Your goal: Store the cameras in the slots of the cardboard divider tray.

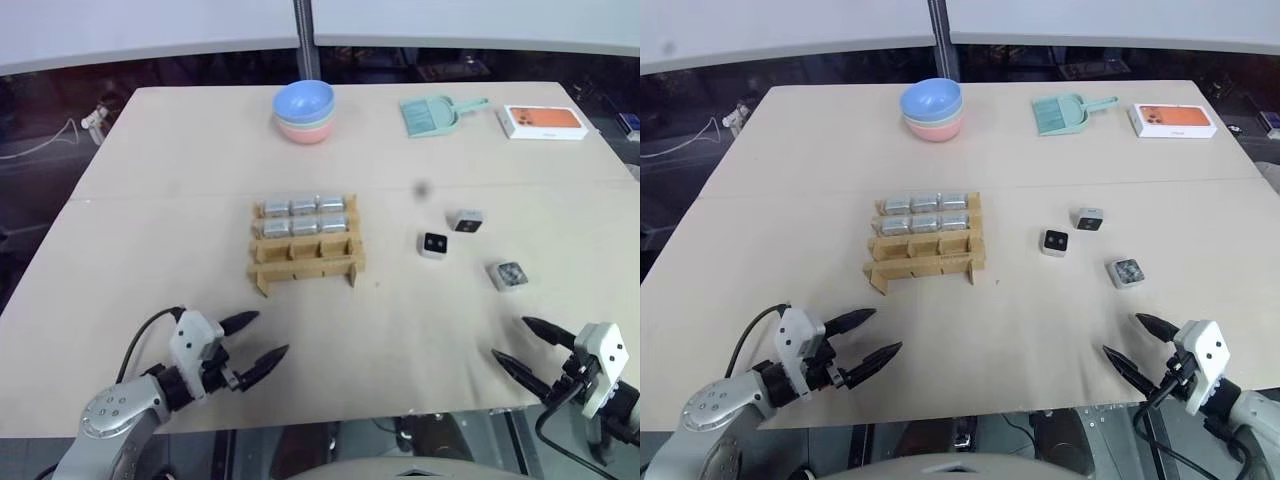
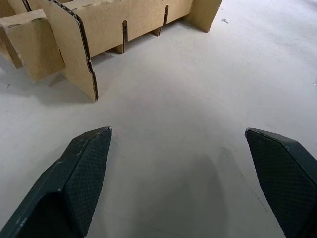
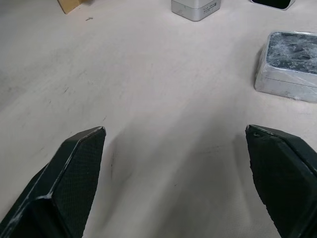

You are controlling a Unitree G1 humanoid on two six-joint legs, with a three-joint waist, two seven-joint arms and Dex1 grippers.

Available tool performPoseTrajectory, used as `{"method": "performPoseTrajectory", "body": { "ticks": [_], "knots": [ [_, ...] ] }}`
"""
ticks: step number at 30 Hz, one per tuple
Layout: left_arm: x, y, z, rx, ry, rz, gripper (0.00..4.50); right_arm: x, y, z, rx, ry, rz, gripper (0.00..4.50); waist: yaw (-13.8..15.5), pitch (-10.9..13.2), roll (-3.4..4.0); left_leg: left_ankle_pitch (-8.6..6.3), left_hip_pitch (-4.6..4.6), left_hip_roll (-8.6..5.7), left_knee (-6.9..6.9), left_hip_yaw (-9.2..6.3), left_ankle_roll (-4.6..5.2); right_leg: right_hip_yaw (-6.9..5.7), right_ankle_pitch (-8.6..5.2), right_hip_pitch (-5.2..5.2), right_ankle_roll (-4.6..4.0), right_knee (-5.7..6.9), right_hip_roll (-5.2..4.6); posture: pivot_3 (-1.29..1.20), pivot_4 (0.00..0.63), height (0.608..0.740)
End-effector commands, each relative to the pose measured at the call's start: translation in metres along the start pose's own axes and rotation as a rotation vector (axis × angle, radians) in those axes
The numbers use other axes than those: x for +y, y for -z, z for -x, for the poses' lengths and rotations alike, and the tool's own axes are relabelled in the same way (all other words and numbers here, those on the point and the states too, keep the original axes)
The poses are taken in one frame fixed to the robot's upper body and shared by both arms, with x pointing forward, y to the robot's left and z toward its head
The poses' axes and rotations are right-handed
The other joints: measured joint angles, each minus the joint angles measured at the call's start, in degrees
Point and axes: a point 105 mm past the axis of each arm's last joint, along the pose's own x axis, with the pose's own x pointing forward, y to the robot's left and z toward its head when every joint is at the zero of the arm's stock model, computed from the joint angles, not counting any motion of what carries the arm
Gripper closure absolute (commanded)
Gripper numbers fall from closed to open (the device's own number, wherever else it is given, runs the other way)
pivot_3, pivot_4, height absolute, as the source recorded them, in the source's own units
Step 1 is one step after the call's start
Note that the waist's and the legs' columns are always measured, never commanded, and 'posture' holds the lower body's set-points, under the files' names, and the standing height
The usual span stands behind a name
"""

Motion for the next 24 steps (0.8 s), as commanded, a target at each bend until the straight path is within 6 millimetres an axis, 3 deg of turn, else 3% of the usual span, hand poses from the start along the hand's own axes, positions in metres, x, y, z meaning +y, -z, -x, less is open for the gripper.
{"method": "performPoseTrajectory", "body": {
  "ticks": [1,20,24],
  "knots": [
    [-0.0018,-0.0089,0.003,-0.017,0.006,-0.048,0.0,-0.0041,-0.0067,-0.0001,-0.034,0.009,0.037,0.02,0.0,0.0,-0.01,0.0,0.0,0.0,0.0,0.0,0.0,0.0,0.0,0.0,0.0,0.0,0.0,0.0,0.15,0.74],
    [-0.0023,-0.0104,0.0045,-0.022,0.035,-0.027,0.0,-0.0045,-0.0092,-0.0061,-0.038,0.023,0.048,0.02,-0.1,0.0,-0.01,0.0,0.02,0.0,0.0,0.04,0.01,0.01,0.0,0.0,0.0,0.0,0.02,0.0,0.15,0.74],
    [-0.0039,-0.0166,0.0043,-0.065,0.057,-0.056,0.0,-0.012,-0.0118,-0.006,-0.064,0.079,0.076,0.02,0.0,0.0,-0.01,0.0,0.02,-0.01,0.0,0.05,0.01,0.02,0.0,0.0,0.0,0.0,0.02,0.0,0.15,0.74]
  ]
}}
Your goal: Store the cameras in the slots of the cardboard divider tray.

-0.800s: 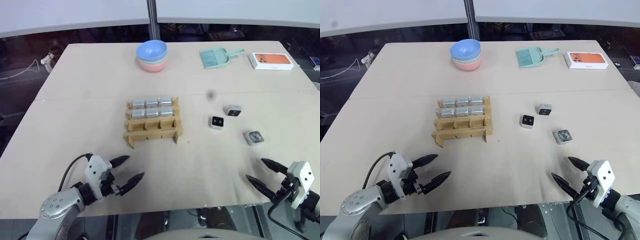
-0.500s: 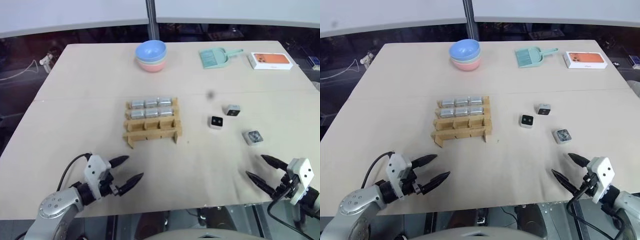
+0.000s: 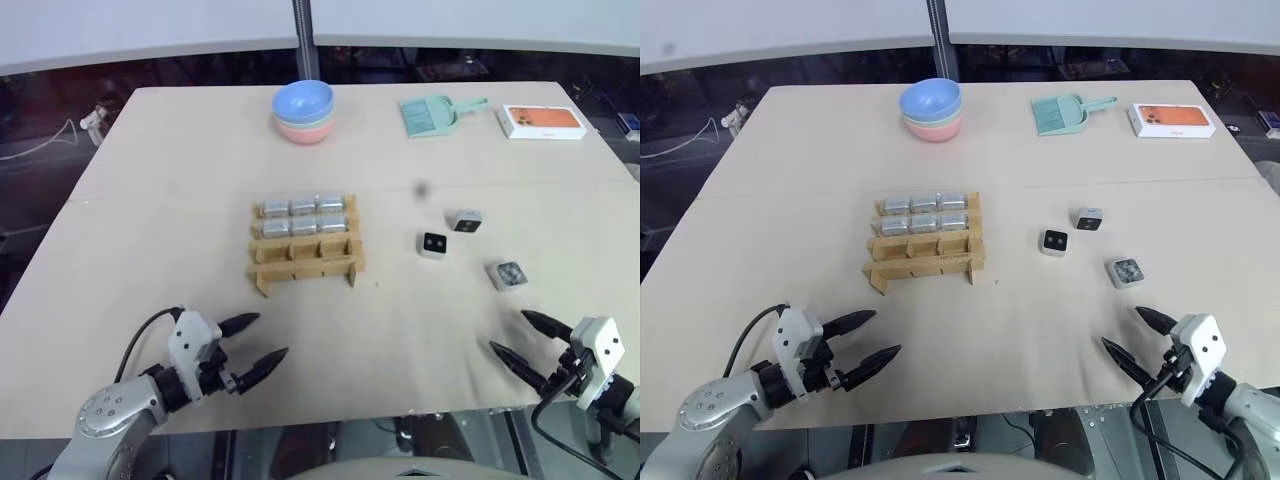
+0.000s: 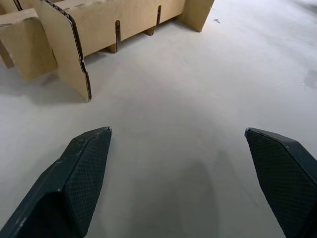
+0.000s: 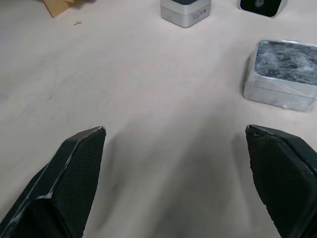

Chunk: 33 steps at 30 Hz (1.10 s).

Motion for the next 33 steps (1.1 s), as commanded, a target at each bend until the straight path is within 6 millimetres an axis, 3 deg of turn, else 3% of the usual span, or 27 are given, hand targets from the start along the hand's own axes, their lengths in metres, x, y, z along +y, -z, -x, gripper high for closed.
{"method": "performPoseTrajectory", "body": {
  "ticks": [1,4,8,15,23,27,30,33],
  "knots": [
    [-0.003,-0.016,0.002,-0.065,0.029,-0.058,0.0,-0.009,-0.007,0.0,-0.028,0.052,0.054,0.02,0.0,0.0,0.0,0.0,0.0,0.0,0.0,0.0,0.0,0.0,0.0,0.0,0.0,0.0,0.0,0.0,0.15,0.74],
    [-0.006,-0.026,0.002,-0.096,0.072,-0.073,0.0,-0.026,-0.005,-0.001,0.008,0.127,0.099,0.02,0.0,0.0,-0.02,0.0,0.01,0.0,0.0,0.03,0.0,0.01,0.0,0.0,0.0,0.0,0.01,0.0,0.15,0.74],
    [-0.014,-0.045,0.003,-0.095,0.186,-0.109,0.0,-0.041,-0.015,-0.011,-0.045,0.186,0.015,0.02,0.0,0.0,-0.01,0.01,0.02,0.0,0.01,0.04,0.01,0.03,0.0,0.0,-0.01,0.04,0.04,0.0,0.15,0.74],
    [-0.012,-0.09,0.002,-0.133,0.289,-0.23,0.0,-0.068,-0.027,-0.044,-0.082,0.27,-0.064,0.02,-0.1,0.0,0.0,0.02,0.05,-0.02,0.03,0.13,0.02,0.12,0.01,0.0,-0.01,0.08,0.1,0.0,0.15,0.74],
    [-0.01,-0.105,0.004,-0.134,0.325,-0.244,0.0,-0.051,-0.015,-0.056,-0.028,0.205,-0.133,0.02,-0.2,0.0,0.01,0.02,0.02,-0.05,0.03,0.19,0.03,0.23,0.1,0.0,-0.15,0.09,0.15,0.0,0.15,0.74],
    [-0.009,-0.103,0.004,-0.129,0.328,-0.236,0.0,-0.054,-0.011,-0.054,-0.015,0.244,-0.108,0.02,-0.2,0.0,-0.02,0.02,0.09,-0.04,0.05,0.2,0.03,0.22,0.01,0.04,0.0,0.09,0.16,0.0,0.15,0.74],
    [-0.008,-0.1,0.003,-0.122,0.333,-0.225,0.0,-0.062,-0.017,-0.053,-0.051,0.285,-0.094,0.72,-0.2,0.0,-0.01,0.02,0.11,-0.04,0.06,0.2,0.03,0.22,0.01,0.05,0.0,0.12,0.19,0.0,0.15,0.74],
    [-0.008,-0.097,0.003,-0.112,0.336,-0.211,0.0,-0.066,-0.019,-0.053,-0.063,0.301,-0.079,2.04,-0.2,0.0,-0.01,0.02,0.11,-0.04,0.06,0.22,0.03,0.24,0.02,0.04,-0.01,0.12,0.19,0.0,0.15,0.74]
  ]
}}
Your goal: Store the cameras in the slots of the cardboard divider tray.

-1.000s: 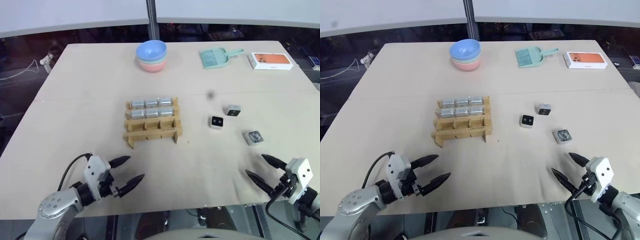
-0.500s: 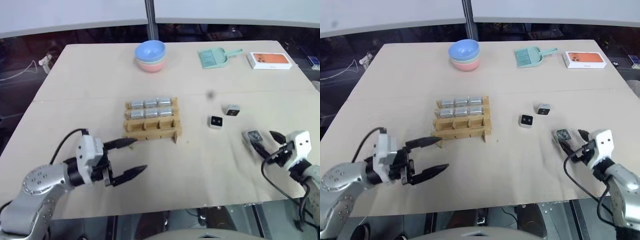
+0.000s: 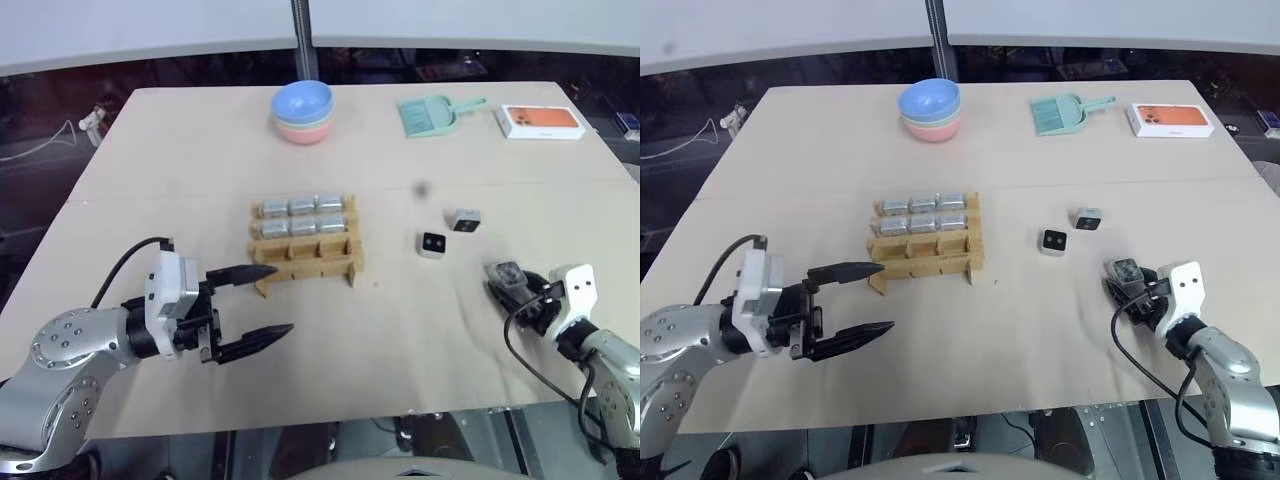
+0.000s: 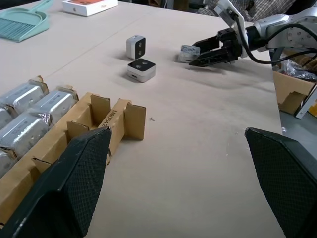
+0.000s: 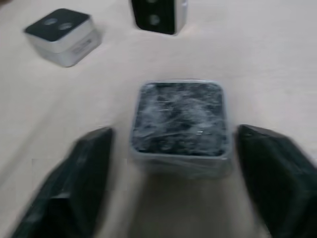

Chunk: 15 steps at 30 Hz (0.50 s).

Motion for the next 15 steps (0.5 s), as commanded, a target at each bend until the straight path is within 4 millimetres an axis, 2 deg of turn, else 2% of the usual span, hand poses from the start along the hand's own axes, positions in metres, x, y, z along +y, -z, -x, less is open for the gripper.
{"method": "performPoseTrajectory", "body": {
  "ticks": [1,2,5,8,13,15],
  "knots": [
    [-0.001,0.0,0.001,0.001,0.01,-0.004,0.0,-0.007,-0.012,0.001,-0.051,0.029,0.034,2.39,0.0,0.0,0.01,0.0,0.0,0.0,0.0,0.01,0.0,0.01,0.0,0.0,0.0,0.0,0.0,0.0,0.15,0.74],
    [-0.001,0.0,0.001,0.003,0.007,0.002,0.0,-0.005,-0.011,0.001,-0.049,0.018,0.046,2.54,0.0,0.0,0.0,0.0,0.0,0.0,0.0,0.02,0.0,0.01,0.0,0.0,0.0,0.0,0.0,0.0,0.15,0.74],
    [0.003,-0.003,0.002,-0.035,-0.033,0.034,0.0,0.004,-0.013,0.002,-0.038,-0.03,0.143,2.55,0.0,0.0,0.01,0.0,0.0,0.0,0.0,0.03,0.0,0.02,0.0,0.0,0.0,0.0,0.01,0.0,0.15,0.74],
    [0.011,-0.01,0.001,-0.103,-0.085,0.118,0.0,0.031,-0.023,-0.003,-0.06,-0.178,0.277,2.55,0.0,0.0,0.02,0.0,0.0,0.01,0.0,0.01,0.0,0.03,0.0,0.0,0.01,0.0,0.01,0.0,0.15,0.74],
    [0.01,-0.015,-0.012,-0.184,-0.067,0.272,0.0,0.092,-0.063,-0.018,-0.245,-0.417,0.468,2.55,-0.4,0.0,0.01,0.0,0.07,0.09,0.03,0.04,0.0,0.11,0.01,0.0,0.01,0.07,0.13,0.0,0.15,0.74],
    [0.008,-0.017,-0.021,-0.215,-0.025,0.347,0.0,0.125,-0.078,-0.024,-0.335,-0.535,0.595,2.55,-0.3,0.0,0.0,0.0,0.08,0.15,0.07,0.01,0.0,0.14,0.02,0.0,0.0,0.08,0.23,0.0,0.15,0.74]
  ]
}}
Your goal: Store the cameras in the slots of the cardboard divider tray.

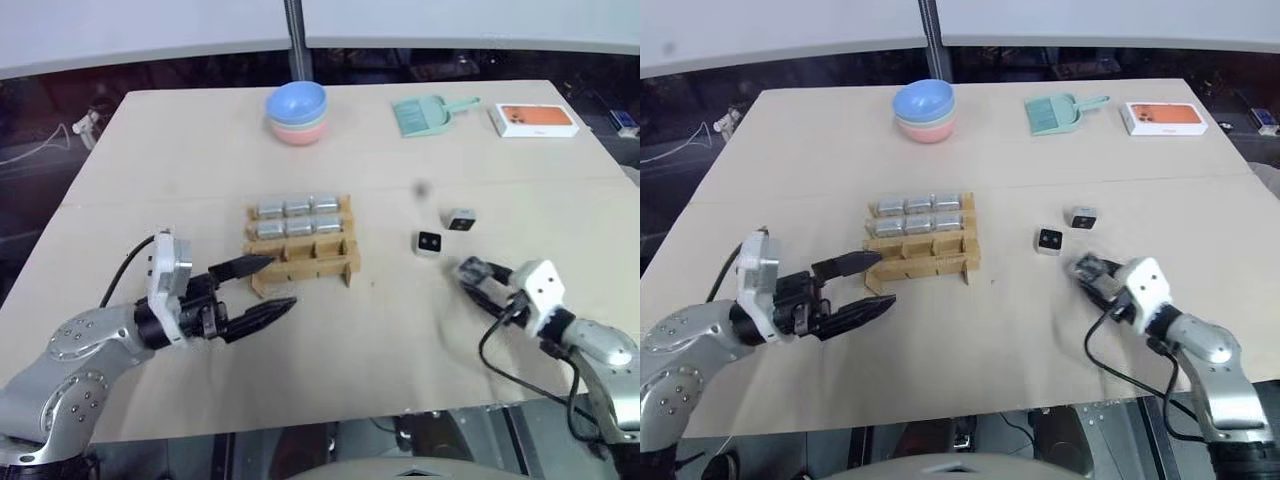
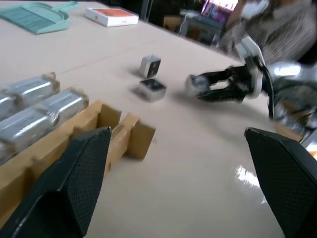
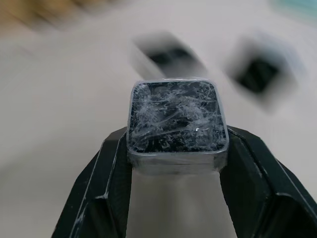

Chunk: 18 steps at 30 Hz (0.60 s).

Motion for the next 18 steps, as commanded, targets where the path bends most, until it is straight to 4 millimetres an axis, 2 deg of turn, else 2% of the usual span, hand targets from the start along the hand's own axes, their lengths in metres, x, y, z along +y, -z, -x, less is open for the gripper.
{"method": "performPoseTrajectory", "body": {
  "ticks": [1,6,10,14,18],
  "knots": [
    [-0.012,-0.003,-0.014,-0.026,0.08,0.1,0.0,0.026,-0.048,-0.026,-0.174,-0.157,0.246,2.55,0.1,0.0,0.0,0.0,-0.01,0.0,0.02,-0.02,0.0,0.0,0.0,0.0,0.0,0.01,0.02,0.0,0.15,0.74],
    [-0.021,0.011,-0.026,0.068,0.178,0.161,0.0,0.053,-0.081,-0.058,-0.336,-0.311,0.57,2.55,0.3,0.0,-0.06,0.01,-0.05,-0.05,0.05,-0.05,-0.02,0.01,0.13,0.0,-0.23,0.0,0.04,0.0,0.15,0.74],
    [-0.014,0.003,-0.034,0.042,0.177,0.175,0.0,0.067,-0.1,-0.071,-0.481,-0.367,0.794,2.55,0.3,0.1,-0.15,0.02,-0.08,-0.14,0.08,-0.05,-0.04,0.01,0.15,0.0,-0.25,-0.02,0.04,0.0,0.15,0.74],
    [-0.016,0.001,-0.034,0.036,0.187,0.179,0.0,0.072,-0.1,-0.074,-0.55,-0.375,0.895,2.55,0.3,0.1,-0.16,0.13,-0.08,-0.14,0.07,-0.06,-0.25,0.02,0.16,-0.01,-0.28,-0.02,0.05,0.0,0.15,0.74],
    [-0.015,0.001,-0.032,0.034,0.182,0.186,0.0,0.075,-0.098,-0.074,-0.577,-0.375,0.903,2.55,0.3,0.1,-0.18,0.17,-0.11,-0.07,0.07,-0.03,-0.32,0.06,0.16,-0.01,-0.29,-0.05,0.03,0.0,0.15,0.74]
  ]
}}
